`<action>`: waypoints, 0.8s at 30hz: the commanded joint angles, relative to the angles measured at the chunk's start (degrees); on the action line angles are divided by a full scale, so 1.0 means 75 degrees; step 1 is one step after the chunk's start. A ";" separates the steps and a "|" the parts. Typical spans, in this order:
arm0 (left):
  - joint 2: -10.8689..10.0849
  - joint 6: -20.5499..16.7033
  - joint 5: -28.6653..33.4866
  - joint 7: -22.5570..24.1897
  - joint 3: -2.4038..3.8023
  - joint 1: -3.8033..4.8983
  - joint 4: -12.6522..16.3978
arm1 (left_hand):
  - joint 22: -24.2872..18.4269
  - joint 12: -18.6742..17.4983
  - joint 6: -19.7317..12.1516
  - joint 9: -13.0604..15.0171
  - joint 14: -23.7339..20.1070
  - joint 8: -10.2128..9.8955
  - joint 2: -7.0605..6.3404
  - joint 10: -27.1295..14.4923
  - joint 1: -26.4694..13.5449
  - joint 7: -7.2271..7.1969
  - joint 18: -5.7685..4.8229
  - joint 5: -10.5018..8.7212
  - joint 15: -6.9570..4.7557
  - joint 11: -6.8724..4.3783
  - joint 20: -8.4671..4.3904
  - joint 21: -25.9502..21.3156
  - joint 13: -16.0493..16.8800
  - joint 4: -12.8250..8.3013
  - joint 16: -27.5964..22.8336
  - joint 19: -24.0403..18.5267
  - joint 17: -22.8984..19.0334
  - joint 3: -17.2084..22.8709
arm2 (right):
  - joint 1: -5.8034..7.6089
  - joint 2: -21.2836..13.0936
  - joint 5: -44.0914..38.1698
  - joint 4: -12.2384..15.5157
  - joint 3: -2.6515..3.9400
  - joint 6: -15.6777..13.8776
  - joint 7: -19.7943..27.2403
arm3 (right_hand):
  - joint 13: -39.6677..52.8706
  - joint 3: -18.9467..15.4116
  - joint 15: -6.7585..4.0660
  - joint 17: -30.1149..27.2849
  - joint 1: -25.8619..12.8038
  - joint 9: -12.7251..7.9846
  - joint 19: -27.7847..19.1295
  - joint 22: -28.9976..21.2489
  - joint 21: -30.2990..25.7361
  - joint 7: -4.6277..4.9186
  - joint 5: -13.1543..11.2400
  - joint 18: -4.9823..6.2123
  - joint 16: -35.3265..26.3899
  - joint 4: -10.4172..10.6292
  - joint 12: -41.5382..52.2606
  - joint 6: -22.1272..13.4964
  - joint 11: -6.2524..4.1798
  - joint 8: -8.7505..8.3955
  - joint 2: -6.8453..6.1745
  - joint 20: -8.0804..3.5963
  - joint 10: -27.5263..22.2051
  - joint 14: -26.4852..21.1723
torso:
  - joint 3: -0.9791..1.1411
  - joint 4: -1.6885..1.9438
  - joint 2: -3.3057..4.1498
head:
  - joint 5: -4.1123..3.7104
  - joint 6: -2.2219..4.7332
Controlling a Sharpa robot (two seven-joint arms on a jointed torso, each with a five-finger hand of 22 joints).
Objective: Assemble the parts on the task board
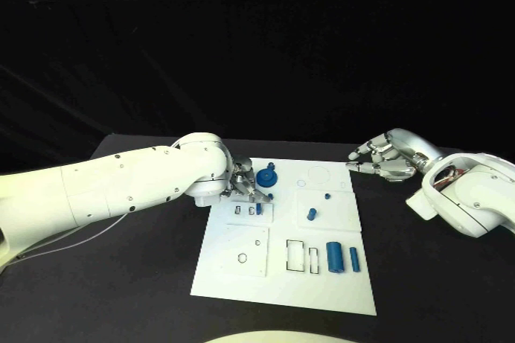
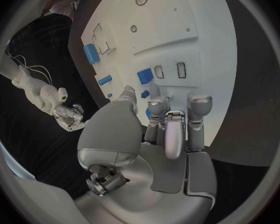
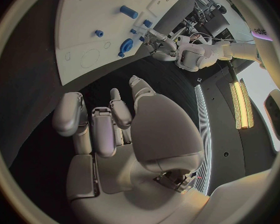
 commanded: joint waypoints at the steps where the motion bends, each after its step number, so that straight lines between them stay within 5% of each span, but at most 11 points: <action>1: 0.0066 0.0231 -0.0006 -0.0025 -0.0016 0.0009 -0.0070 | 0.0007 0.0050 -0.0055 0.0016 0.0618 0.0041 0.0054 0.0015 -0.0015 -0.0009 -0.0114 -0.0042 -0.0053 0.0017 -0.0004 0.0038 0.0009 -0.0001 0.0049 0.0027 0.1559 -0.0039 | 0.0002 0.0008 -0.0187 0.0025 0.0003 -0.0044 -0.0075 | -0.0007 -0.0037 -0.0035 0.0010 -0.0067 0.0009 0.0014 0.0010 -0.0024 -0.0014 0.0049 0.0032 -0.0029 0.0002 -0.0003 -0.0033 -0.0042 0.0051 -0.0002 -0.0022 0.0037 0.0284 | -0.0001 0.0005 -0.0004 | 0.0003 -0.0025; 24: 0.0207 0.0512 0.0055 -0.0036 -0.0081 -0.0002 -0.0272 | 0.0073 0.0089 -0.0101 0.0103 0.0623 0.0059 0.0165 -0.0013 0.0229 -0.0005 -0.0121 -0.0039 -0.0045 0.0022 0.0009 0.0090 0.0038 -0.0011 0.0063 0.0022 0.1577 -0.0066 | 0.0002 -0.0005 -0.0214 0.0027 0.0004 -0.0109 -0.0133 | -0.0010 -0.0046 -0.0037 -0.0011 -0.0069 0.0015 0.0013 -0.0001 -0.0046 -0.0019 0.0088 0.0035 -0.0046 0.0012 -0.0001 -0.0029 -0.0047 0.0068 0.0000 -0.0025 0.0044 0.0283 | 0.0004 0.0011 -0.0005 | -0.0020 -0.0061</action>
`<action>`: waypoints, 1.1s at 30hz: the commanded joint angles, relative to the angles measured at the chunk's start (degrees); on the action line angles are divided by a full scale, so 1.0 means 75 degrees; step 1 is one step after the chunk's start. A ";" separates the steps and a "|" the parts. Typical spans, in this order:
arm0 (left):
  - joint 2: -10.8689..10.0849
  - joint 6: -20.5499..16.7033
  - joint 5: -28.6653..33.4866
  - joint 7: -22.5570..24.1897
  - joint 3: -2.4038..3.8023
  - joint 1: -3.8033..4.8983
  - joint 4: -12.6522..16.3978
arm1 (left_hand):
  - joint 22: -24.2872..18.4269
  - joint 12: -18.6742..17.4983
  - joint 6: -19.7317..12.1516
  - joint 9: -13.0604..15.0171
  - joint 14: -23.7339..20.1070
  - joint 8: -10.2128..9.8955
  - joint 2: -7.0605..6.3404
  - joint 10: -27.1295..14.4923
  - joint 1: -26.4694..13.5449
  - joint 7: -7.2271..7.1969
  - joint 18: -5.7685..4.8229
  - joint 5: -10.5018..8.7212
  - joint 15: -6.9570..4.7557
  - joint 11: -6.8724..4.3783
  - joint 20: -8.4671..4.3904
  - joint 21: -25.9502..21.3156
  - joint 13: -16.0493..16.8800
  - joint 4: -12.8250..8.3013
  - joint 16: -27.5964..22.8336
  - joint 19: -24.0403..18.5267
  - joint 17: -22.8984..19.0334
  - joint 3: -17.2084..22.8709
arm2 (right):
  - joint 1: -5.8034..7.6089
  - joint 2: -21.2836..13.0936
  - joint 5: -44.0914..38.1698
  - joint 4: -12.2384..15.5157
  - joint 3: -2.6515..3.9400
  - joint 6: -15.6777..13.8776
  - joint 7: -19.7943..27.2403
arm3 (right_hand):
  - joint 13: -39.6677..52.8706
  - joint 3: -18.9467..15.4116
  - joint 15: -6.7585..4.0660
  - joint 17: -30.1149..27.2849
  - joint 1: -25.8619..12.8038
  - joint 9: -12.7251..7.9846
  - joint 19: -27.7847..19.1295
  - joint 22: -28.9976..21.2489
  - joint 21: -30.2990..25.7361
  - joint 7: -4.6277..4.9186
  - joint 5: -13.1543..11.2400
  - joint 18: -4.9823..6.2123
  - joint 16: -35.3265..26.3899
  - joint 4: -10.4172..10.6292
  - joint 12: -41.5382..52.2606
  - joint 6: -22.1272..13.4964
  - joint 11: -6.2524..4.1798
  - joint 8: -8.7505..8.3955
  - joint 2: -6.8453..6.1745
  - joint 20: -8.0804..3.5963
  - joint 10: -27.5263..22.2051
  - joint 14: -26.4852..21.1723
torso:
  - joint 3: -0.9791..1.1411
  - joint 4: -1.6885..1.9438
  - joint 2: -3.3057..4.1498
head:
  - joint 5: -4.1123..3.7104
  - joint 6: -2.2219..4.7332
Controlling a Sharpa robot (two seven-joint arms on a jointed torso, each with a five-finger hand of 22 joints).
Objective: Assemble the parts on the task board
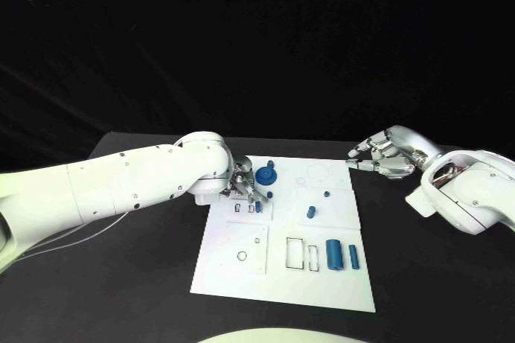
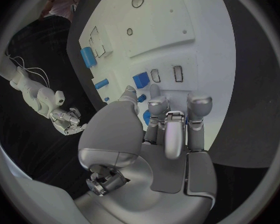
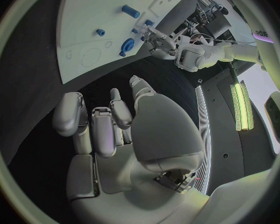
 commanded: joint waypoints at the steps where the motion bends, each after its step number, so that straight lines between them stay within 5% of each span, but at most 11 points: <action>1: 0.0019 0.0232 0.0048 -0.0010 -0.0001 0.0002 0.0007 | 0.0014 0.0051 -0.0047 0.0012 0.0623 0.0032 0.0023 -0.0013 0.0087 -0.0004 -0.0122 -0.0039 -0.0045 0.0022 0.0008 0.0051 0.0015 0.0010 0.0035 0.0023 0.1578 -0.0046 | 0.0001 0.0007 -0.0090 -0.0001 0.0003 -0.0032 -0.0028 | -0.0003 -0.0045 -0.0038 -0.0008 -0.0062 0.0010 0.0014 -0.0002 -0.0049 -0.0021 0.0048 0.0036 -0.0046 0.0012 0.0000 -0.0027 -0.0019 0.0046 0.0007 -0.0025 0.0017 0.0283 | 0.0005 0.0001 0.0004 | 0.0008 0.0005; 12: 0.0014 0.0300 0.0163 0.0004 -0.0002 -0.0003 0.0049 | 0.0027 0.0061 -0.0061 0.0047 0.0618 0.0031 0.0043 -0.0024 0.0233 -0.0004 -0.0122 -0.0039 -0.0044 0.0023 0.0016 0.0067 0.0019 0.0001 0.0032 0.0010 0.1570 -0.0058 | 0.0001 0.0049 -0.0090 0.0007 0.0003 -0.0049 -0.0050 | 0.0005 -0.0044 -0.0040 -0.0008 -0.0059 0.0014 0.0017 -0.0002 -0.0050 -0.0025 0.0059 0.0035 -0.0048 0.0016 0.0010 -0.0017 -0.0022 0.0057 0.0016 -0.0026 0.0027 0.0285 | 0.0001 -0.0002 0.0006 | 0.0024 0.0000; 33: 0.0053 0.0378 0.0283 0.0032 -0.0002 -0.0005 0.0020 | 0.0104 0.0072 -0.0154 0.0089 0.0628 -0.0137 0.0436 -0.0069 0.0870 0.0013 -0.0125 -0.0026 -0.0036 0.0031 0.0032 0.0140 0.0015 0.0007 0.0053 -0.0025 0.1598 0.0279 | 0.0001 0.0055 -0.0090 0.0021 0.0003 -0.0056 -0.0093 | 0.0048 -0.0040 -0.0044 0.0015 -0.0051 0.0020 0.0022 -0.0001 -0.0053 -0.0030 0.0073 0.0035 -0.0038 0.0019 0.0053 -0.0008 -0.0027 0.0071 0.0028 -0.0029 0.0067 0.0292 | 0.0008 -0.0002 0.0001 | 0.0021 -0.0002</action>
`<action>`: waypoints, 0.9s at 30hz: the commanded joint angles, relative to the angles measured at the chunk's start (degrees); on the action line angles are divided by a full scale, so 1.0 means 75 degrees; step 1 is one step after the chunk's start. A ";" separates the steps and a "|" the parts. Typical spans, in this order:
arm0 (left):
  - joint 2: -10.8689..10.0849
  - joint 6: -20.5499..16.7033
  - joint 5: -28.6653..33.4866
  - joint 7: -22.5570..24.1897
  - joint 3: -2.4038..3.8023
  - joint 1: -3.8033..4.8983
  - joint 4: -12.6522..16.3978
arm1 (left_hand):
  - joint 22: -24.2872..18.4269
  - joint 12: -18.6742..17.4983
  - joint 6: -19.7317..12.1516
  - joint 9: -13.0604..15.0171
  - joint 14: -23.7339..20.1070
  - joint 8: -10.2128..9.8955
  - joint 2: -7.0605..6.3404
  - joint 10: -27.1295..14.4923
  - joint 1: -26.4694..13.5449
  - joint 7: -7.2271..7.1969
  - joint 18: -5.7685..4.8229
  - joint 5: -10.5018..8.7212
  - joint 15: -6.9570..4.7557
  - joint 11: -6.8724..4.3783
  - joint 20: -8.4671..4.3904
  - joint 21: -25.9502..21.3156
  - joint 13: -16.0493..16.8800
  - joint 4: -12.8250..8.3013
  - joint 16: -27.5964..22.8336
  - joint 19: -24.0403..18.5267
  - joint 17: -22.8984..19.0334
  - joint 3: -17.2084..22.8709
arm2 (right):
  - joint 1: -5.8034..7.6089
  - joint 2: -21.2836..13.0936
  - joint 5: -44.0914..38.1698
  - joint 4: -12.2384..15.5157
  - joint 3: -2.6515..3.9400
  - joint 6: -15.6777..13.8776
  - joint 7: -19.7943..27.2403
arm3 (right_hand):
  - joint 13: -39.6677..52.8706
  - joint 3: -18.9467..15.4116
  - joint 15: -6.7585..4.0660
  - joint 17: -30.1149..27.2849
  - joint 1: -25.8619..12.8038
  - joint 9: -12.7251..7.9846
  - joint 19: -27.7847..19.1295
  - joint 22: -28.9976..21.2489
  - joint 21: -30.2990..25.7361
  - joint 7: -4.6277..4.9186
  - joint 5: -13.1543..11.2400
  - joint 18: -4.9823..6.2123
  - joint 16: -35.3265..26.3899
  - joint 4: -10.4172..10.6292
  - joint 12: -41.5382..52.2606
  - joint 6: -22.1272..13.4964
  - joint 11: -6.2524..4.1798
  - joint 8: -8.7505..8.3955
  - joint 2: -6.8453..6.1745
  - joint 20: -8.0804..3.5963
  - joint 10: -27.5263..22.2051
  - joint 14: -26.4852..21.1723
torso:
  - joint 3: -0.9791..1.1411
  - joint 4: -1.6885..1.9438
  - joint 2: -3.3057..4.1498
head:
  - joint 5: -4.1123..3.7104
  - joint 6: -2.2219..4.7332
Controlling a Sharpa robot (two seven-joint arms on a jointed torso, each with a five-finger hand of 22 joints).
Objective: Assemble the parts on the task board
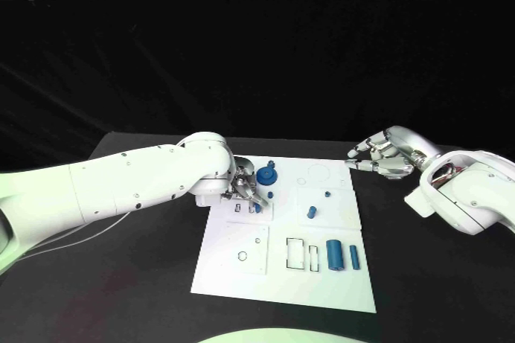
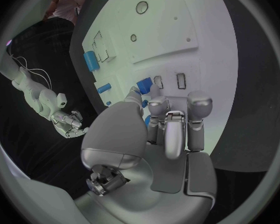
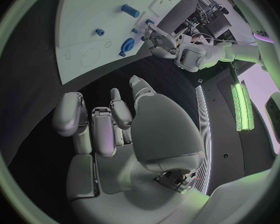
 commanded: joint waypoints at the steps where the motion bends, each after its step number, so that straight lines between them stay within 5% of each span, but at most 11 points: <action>1: 0.0032 0.0118 0.0145 0.0029 0.0001 0.0000 -0.0010 | 0.0019 0.0016 -0.0050 -0.0028 0.0628 -0.0092 0.0023 -0.0048 0.0184 0.0015 -0.0126 -0.0025 -0.0034 0.0006 0.0034 0.0058 -0.0019 -0.0001 0.0054 -0.0029 0.1595 0.0130 | 0.0001 0.0000 -0.0077 0.0015 0.0003 -0.0014 -0.0029 | 0.0015 -0.0041 -0.0044 0.0012 -0.0051 0.0008 0.0022 -0.0001 -0.0053 -0.0030 0.0043 0.0036 -0.0038 0.0019 0.0053 -0.0008 0.0001 0.0041 0.0028 -0.0029 0.0039 0.0292 | 0.0004 -0.0002 -0.0007 | 0.0005 -0.0011; 7: 0.0034 0.0085 0.0364 0.0035 0.0001 -0.0001 -0.0015 | 0.0031 -0.0047 -0.0090 -0.0079 0.0625 -0.0280 0.0195 -0.0108 0.1012 -0.0034 -0.0122 0.0000 -0.0084 -0.0044 0.0018 0.0075 -0.0057 -0.0220 0.0053 -0.0049 0.1590 0.0865 | 0.0001 -0.0005 -0.0077 0.0017 0.0003 -0.0019 -0.0030 | 0.0015 -0.0041 -0.0044 0.0012 -0.0051 0.0008 0.0022 -0.0001 -0.0053 -0.0030 0.0043 0.0036 -0.0038 0.0019 0.0053 -0.0008 0.0001 0.0041 0.0028 -0.0029 0.0039 0.0292 | 0.0005 -0.0007 -0.0004 | 0.0003 -0.0009; 10: 0.0027 0.0054 0.0527 0.0040 0.0001 -0.0001 -0.0011 | 0.0041 -0.0126 -0.0134 -0.0103 0.0626 -0.0389 0.0125 -0.0156 0.1505 -0.0029 -0.0123 0.0021 -0.0105 -0.0054 -0.0006 0.0085 -0.0099 -0.0371 0.0056 -0.0056 0.1594 0.1554 | 0.0001 -0.0007 -0.0077 0.0016 0.0003 -0.0023 -0.0032 | 0.0015 -0.0041 -0.0044 0.0012 -0.0051 0.0008 0.0022 -0.0001 -0.0053 -0.0030 0.0043 0.0036 -0.0038 0.0019 0.0053 -0.0008 0.0001 0.0041 0.0028 -0.0029 0.0039 0.0292 | 0.0003 -0.0007 0.0000 | -0.0004 -0.0004; 12: 0.0019 0.0001 0.0626 0.0046 0.0001 -0.0001 -0.0002 | 0.0061 -0.0171 -0.0149 -0.0098 0.0632 -0.0441 -0.0077 -0.0158 0.1712 -0.0003 -0.0127 0.0031 -0.0096 -0.0034 -0.0013 0.0100 -0.0118 -0.0417 0.0064 -0.0055 0.1608 0.2158 | 0.0001 -0.0009 -0.0077 0.0017 0.0003 -0.0026 -0.0036 | 0.0027 -0.0040 -0.0045 0.0016 -0.0049 0.0009 0.0026 0.0003 -0.0049 -0.0031 0.0047 0.0034 -0.0036 0.0020 0.0066 -0.0007 -0.0001 0.0044 0.0031 -0.0030 0.0050 0.0293 | 0.0002 -0.0005 0.0001 | -0.0006 -0.0004; 13: 0.0016 -0.0014 0.0654 0.0048 0.0001 -0.0001 0.0001 | 0.0073 -0.0195 -0.0142 -0.0071 0.0636 -0.0463 -0.0424 -0.0129 0.1655 0.0026 -0.0131 -0.0012 -0.0068 0.0056 -0.0011 0.0112 -0.0135 -0.0338 0.0071 -0.0060 0.1617 0.2733 | 0.0001 -0.0010 -0.0077 0.0018 0.0003 -0.0026 -0.0037 | 0.0033 -0.0039 -0.0046 0.0018 -0.0048 0.0009 0.0028 0.0004 -0.0048 -0.0031 0.0049 0.0034 -0.0036 0.0020 0.0071 -0.0007 -0.0001 0.0046 0.0032 -0.0031 0.0055 0.0294 | 0.0001 -0.0004 0.0002 | -0.0007 -0.0003; 15: 0.0004 -0.0051 0.0732 0.0051 0.0001 -0.0001 0.0011 | 0.0088 -0.0203 -0.0106 -0.0021 0.0641 -0.0454 -0.0673 -0.0087 0.1639 0.0022 -0.0133 0.0021 -0.0064 0.0025 0.0013 0.0125 -0.0145 -0.0326 0.0077 -0.0063 0.1627 0.3438 | 0.0001 -0.0014 -0.0077 0.0018 0.0003 -0.0028 -0.0040 | 0.0033 -0.0039 -0.0046 0.0018 -0.0048 0.0009 0.0028 0.0004 -0.0048 -0.0031 0.0049 0.0034 -0.0036 0.0020 0.0071 -0.0007 -0.0001 0.0046 0.0032 -0.0031 0.0055 0.0294 | 0.0001 -0.0004 0.0002 | -0.0007 -0.0003; 17: -0.0016 -0.0086 0.0812 0.0053 0.0002 -0.0001 0.0026 | 0.0105 -0.0198 -0.0078 0.0116 0.0645 -0.0402 -0.1176 -0.0025 0.1237 0.0051 -0.0124 -0.0028 -0.0034 0.0076 0.0025 0.0145 -0.0154 -0.0269 0.0083 -0.0074 0.1636 0.4523 | 0.0001 -0.0017 -0.0077 0.0018 0.0003 -0.0030 -0.0044 | 0.0033 -0.0039 -0.0046 0.0018 -0.0048 0.0009 0.0028 0.0004 -0.0048 -0.0031 0.0049 0.0034 -0.0036 0.0020 0.0071 -0.0007 -0.0001 0.0046 0.0032 -0.0031 0.0055 0.0294 | 0.0001 -0.0002 0.0003 | -0.0005 -0.0007; 19: -0.0036 -0.0115 0.0857 0.0053 0.0002 -0.0001 0.0045 | 0.0111 -0.0197 -0.0077 0.0154 0.0647 -0.0384 -0.1230 -0.0016 0.1206 0.0047 -0.0128 -0.0007 -0.0038 0.0036 0.0033 0.0151 -0.0157 -0.0349 0.0085 -0.0074 0.1639 0.4746 | 0.0001 -0.0018 -0.0077 0.0016 0.0003 -0.0033 -0.0045 | 0.0033 -0.0039 -0.0046 0.0018 -0.0048 0.0009 0.0028 0.0004 -0.0048 -0.0031 0.0049 0.0034 -0.0036 0.0020 0.0071 -0.0007 -0.0001 0.0046 0.0032 -0.0031 0.0055 0.0294 | 0.0003 0.0001 0.0000 | -0.0002 -0.0002; 20: -0.0050 -0.0129 0.0874 0.0053 0.0002 -0.0001 0.0058 | 0.0124 -0.0181 -0.0093 0.0286 0.0647 -0.0329 -0.1444 0.0021 0.0862 0.0041 -0.0125 -0.0017 0.0003 0.0024 0.0035 0.0166 -0.0153 -0.0494 0.0087 -0.0080 0.1640 0.5340 | 0.0001 -0.0018 -0.0077 0.0014 0.0003 -0.0034 -0.0045 | 0.0033 -0.0039 -0.0046 0.0018 -0.0048 0.0009 0.0028 0.0004 -0.0048 -0.0031 0.0049 0.0034 -0.0036 0.0020 0.0071 -0.0007 -0.0001 0.0046 0.0032 -0.0031 0.0055 0.0294 | 0.0004 0.0002 -0.0002 | -0.0002 -0.0001; 27: -0.0256 -0.0355 0.1030 0.0079 0.0008 -0.0001 0.0276 | 0.0123 -0.0172 -0.0098 0.0408 0.0663 -0.0279 -0.1613 0.0041 0.0660 0.0060 -0.0127 -0.0027 -0.0029 0.0011 0.0040 0.0173 -0.0149 -0.0791 0.0106 -0.0089 0.1675 0.5713 | 0.0000 -0.0013 -0.0077 -0.0001 0.0003 -0.0056 -0.0036 | 0.0031 -0.0039 -0.0047 0.0016 -0.0047 0.0010 0.0023 -0.0004 -0.0061 -0.0032 0.0056 0.0037 -0.0037 0.0022 0.0071 -0.0007 -0.0002 0.0049 0.0035 -0.0032 0.0056 0.0295 | 0.0004 0.0014 -0.0008 | 0.0025 0.0010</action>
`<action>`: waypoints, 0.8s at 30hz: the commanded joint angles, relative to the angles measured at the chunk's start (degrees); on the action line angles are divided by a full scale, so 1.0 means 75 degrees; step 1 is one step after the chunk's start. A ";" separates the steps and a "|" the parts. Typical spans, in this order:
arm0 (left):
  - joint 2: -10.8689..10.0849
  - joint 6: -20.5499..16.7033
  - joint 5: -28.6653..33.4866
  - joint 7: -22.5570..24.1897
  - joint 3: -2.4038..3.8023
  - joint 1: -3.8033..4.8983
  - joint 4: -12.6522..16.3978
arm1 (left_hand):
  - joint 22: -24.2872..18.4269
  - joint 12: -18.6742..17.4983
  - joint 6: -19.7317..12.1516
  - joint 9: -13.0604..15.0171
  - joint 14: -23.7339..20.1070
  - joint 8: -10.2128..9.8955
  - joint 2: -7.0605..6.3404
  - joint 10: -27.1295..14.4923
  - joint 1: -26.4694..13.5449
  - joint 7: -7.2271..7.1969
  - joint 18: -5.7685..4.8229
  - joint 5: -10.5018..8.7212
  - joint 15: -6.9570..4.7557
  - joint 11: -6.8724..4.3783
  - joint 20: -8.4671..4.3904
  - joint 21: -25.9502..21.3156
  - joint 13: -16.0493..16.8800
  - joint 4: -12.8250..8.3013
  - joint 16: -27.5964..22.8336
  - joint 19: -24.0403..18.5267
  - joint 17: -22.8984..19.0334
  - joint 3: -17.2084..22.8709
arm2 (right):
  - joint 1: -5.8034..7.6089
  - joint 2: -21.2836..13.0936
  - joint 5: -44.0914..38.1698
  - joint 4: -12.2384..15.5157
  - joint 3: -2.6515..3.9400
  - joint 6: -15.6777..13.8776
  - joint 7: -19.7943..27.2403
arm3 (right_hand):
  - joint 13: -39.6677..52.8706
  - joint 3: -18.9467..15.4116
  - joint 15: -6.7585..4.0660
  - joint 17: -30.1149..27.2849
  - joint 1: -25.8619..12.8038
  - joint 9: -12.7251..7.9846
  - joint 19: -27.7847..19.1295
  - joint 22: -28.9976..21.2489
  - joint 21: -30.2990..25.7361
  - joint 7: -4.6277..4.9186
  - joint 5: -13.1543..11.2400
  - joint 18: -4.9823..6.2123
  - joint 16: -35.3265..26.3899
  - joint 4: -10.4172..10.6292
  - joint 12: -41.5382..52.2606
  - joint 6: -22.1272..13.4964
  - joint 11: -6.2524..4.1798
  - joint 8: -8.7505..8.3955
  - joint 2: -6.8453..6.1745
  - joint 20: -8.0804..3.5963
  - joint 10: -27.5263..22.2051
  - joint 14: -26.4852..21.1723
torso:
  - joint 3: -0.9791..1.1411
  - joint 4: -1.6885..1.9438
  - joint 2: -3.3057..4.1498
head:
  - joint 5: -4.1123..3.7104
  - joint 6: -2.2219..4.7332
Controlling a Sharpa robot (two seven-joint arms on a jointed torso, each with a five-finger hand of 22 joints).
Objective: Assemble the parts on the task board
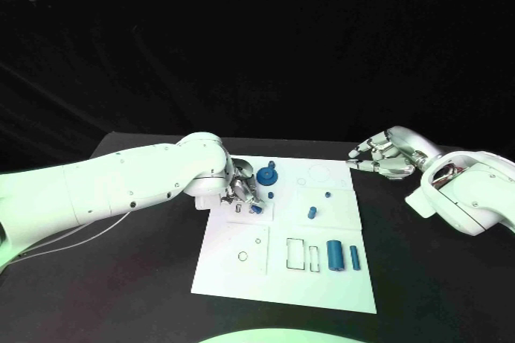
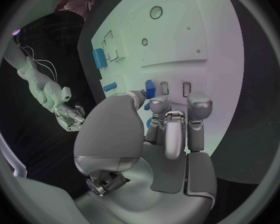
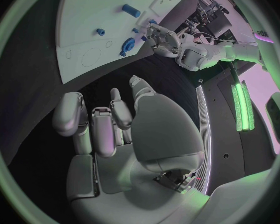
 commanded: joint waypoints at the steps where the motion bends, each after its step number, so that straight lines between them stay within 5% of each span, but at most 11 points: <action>1: -0.0112 -0.0283 0.0280 0.0075 0.0007 0.0001 0.0153 | 0.0010 0.0005 0.0032 0.0039 0.0669 0.0047 -0.0020 0.0053 -0.0090 0.0003 -0.0128 -0.0022 0.0026 -0.0004 0.0010 0.0027 0.0002 -0.1212 0.0051 -0.0059 0.1687 0.1253 | 0.0000 0.0005 -0.0072 -0.0005 0.0003 -0.0035 -0.0003 | 0.0003 -0.0041 -0.0048 0.0003 -0.0055 0.0013 0.0024 -0.0005 -0.0049 -0.0031 0.0033 0.0037 -0.0040 0.0031 0.0027 -0.0008 -0.0003 0.0052 0.0040 -0.0033 0.0057 0.0295 | 0.0002 0.0005 -0.0006 | 0.0026 0.0007; 12: -0.0482 -0.1070 -0.0044 0.0216 0.0011 -0.0025 0.0615 | 0.0142 0.0022 0.0072 0.0128 0.0732 0.0083 -0.0253 0.0134 -0.0150 -0.0007 -0.0150 -0.0024 0.0008 -0.0021 0.0000 0.0101 0.0011 -0.1500 0.0128 0.0020 0.1835 0.1524 | -0.0001 0.0012 -0.0072 -0.0016 0.0003 -0.0073 0.0018 | -0.0006 -0.0069 -0.0050 -0.0002 -0.0134 0.0019 0.0035 -0.0009 -0.0070 -0.0033 0.0076 0.0037 -0.0052 0.0114 0.0029 -0.0022 -0.0003 0.0075 0.0079 -0.0038 0.0064 0.0299 | 0.0006 0.0001 0.0000 | 0.0077 0.0021; 24: -0.0829 -0.2230 -0.1132 0.0475 0.0005 -0.0323 0.1096 | 0.0580 0.0272 0.0251 0.0191 0.0803 0.0113 -0.0538 0.0457 -0.0310 -0.0070 -0.0230 -0.0024 -0.0049 -0.0083 -0.0042 0.0330 0.0291 -0.1622 0.0218 0.0309 0.2011 0.1874 | -0.0001 -0.0023 -0.0072 -0.0013 0.0003 -0.0108 0.0031 | -0.0018 -0.0089 -0.0052 -0.0001 -0.0186 0.0024 0.0041 -0.0014 -0.0088 -0.0035 0.0117 0.0037 -0.0058 0.0176 0.0025 -0.0036 -0.0004 0.0090 0.0104 -0.0041 0.0061 0.0302 | 0.0003 0.0000 -0.0001 | 0.0080 0.0019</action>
